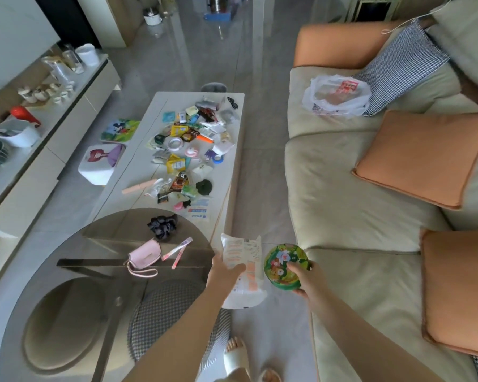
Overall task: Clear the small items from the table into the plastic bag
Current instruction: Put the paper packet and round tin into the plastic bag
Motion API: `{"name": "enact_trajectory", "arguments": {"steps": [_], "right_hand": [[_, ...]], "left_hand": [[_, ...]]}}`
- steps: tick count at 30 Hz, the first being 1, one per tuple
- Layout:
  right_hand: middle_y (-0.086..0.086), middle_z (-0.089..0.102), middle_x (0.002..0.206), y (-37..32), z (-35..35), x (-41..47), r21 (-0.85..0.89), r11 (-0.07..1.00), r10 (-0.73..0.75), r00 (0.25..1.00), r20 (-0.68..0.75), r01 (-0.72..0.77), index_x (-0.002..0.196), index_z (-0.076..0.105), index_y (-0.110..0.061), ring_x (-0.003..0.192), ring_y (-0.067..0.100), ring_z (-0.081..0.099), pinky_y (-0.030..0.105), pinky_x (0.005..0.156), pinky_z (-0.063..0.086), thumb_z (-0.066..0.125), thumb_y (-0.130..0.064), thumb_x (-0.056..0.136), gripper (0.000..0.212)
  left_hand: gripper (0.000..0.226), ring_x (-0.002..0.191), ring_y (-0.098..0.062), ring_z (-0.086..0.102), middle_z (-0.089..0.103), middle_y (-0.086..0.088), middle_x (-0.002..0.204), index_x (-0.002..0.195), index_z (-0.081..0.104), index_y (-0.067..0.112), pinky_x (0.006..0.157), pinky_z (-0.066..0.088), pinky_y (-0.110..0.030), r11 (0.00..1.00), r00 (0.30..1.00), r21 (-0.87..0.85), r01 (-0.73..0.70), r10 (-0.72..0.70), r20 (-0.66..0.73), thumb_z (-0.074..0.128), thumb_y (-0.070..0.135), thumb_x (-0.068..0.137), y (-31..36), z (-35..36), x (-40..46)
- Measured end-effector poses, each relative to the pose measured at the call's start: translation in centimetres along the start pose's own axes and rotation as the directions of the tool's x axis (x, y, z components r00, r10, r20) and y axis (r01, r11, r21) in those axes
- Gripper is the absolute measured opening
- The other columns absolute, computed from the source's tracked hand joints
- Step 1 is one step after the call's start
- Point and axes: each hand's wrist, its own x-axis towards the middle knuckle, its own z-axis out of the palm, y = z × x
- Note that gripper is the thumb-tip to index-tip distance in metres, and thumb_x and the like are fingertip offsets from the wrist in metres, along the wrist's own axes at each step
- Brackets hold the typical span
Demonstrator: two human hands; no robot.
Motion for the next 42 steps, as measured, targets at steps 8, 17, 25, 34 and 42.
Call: {"name": "enact_trajectory", "arguments": {"steps": [8, 17, 25, 34, 42], "right_hand": [[0.013, 0.064, 0.108, -4.4, 0.6, 5.0, 0.113, 0.993, 0.03, 0.999, -0.028, -0.027, 0.111, 0.055, -0.009, 0.096, 0.026, 0.064, 0.023, 0.054, 0.049, 0.074, -0.02, 0.077, 0.041], [0.013, 0.062, 0.089, -12.6, 1.1, 11.5, 0.139, 0.99, -0.015, 1.0, -0.01, 0.017, 0.11, 0.055, -0.002, 0.072, 0.017, 0.065, 0.022, 0.045, 0.049, 0.071, -0.019, 0.079, 0.038], [0.015, 0.062, 0.108, -21.0, 0.3, 18.4, 0.118, 0.992, -0.058, 0.997, 0.06, 0.05, 0.117, 0.053, -0.003, 0.09, 0.025, 0.063, 0.029, 0.062, 0.055, 0.07, -0.017, 0.081, 0.043], [0.004, 0.06, 0.082, -28.4, 0.7, 22.6, 0.144, 0.987, -0.083, 0.994, 0.072, 0.072, 0.105, 0.052, -0.006, 0.07, 0.015, 0.059, 0.023, 0.051, 0.053, 0.066, -0.008, 0.084, 0.025], [0.009, 0.064, 0.093, -34.0, 4.6, 27.7, 0.136, 0.991, -0.022, 1.0, 0.011, 0.02, 0.111, 0.054, -0.006, 0.082, 0.023, 0.062, 0.029, 0.059, 0.052, 0.07, -0.016, 0.081, 0.036]], "left_hand": [[0.059, 0.114, -0.022, 0.055, 0.053, -0.004, 0.127, 0.133, 0.034, 0.014, 0.094, 0.048, -0.034, 0.995, 0.996, 0.062, -0.076, 0.072, 0.058, 0.066, 0.021, 0.084, 7.1, 0.0, 5.0], [0.064, 0.122, -0.025, 0.051, 0.05, -0.007, 0.136, 0.142, 0.027, 0.016, 0.103, 0.044, -0.038, 0.992, 0.994, 0.086, -0.091, 0.085, 0.07, 0.063, 0.018, 0.088, 14.9, 1.7, 10.9], [0.059, 0.121, -0.025, 0.052, 0.051, -0.008, 0.133, 0.14, 0.032, 0.014, 0.1, 0.044, -0.036, 0.997, 0.997, 0.011, -0.082, 0.082, -0.006, 0.062, 0.02, 0.089, 23.0, 4.5, 16.0], [0.057, 0.112, -0.023, 0.055, 0.057, -0.006, 0.126, 0.136, 0.041, 0.014, 0.091, 0.044, -0.032, 0.996, 0.997, -0.065, -0.067, 0.069, 0.024, 0.066, 0.012, 0.086, 29.2, 4.4, 21.3], [0.046, 0.11, -0.024, 0.055, 0.058, -0.005, 0.119, 0.124, 0.047, 0.018, 0.102, 0.045, -0.041, 0.999, 0.991, 0.028, 0.021, -0.024, 0.131, 0.069, 0.019, 0.084, 33.8, 2.1, 28.9]]}}
